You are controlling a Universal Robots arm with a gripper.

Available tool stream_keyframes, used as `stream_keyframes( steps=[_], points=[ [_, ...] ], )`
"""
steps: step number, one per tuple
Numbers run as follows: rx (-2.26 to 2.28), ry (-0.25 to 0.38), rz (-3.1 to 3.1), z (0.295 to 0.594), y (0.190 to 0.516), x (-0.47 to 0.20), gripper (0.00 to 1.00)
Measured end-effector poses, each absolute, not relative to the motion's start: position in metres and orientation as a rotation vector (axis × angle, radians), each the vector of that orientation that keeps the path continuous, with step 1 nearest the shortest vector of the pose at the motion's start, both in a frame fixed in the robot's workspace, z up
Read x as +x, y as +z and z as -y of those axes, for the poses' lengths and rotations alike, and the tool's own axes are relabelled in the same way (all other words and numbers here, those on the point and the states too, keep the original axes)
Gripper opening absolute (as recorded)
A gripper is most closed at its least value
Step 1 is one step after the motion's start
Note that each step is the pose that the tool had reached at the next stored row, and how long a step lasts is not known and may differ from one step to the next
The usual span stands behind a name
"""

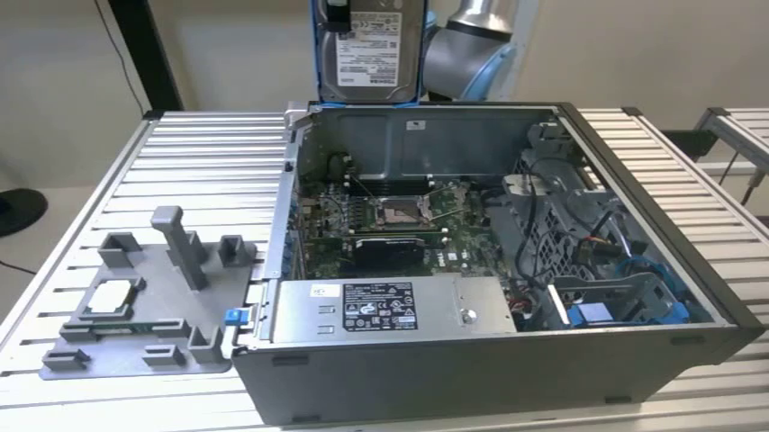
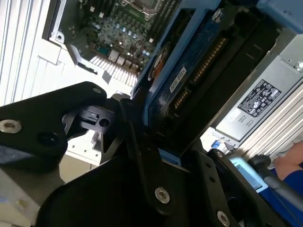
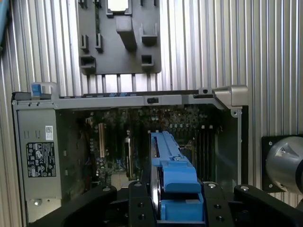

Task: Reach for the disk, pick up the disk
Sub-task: 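Pick up the disk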

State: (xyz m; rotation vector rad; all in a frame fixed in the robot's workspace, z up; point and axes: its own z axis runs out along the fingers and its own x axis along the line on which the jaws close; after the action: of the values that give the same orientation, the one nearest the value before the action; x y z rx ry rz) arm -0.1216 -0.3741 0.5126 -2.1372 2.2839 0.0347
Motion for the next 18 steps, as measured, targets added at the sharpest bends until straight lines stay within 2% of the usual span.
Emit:
stream_keyframes(
  steps=[18],
  points=[
    [-2.137,0.035,-2.284,0.374,0.512,-0.074,0.00]
  ],
)
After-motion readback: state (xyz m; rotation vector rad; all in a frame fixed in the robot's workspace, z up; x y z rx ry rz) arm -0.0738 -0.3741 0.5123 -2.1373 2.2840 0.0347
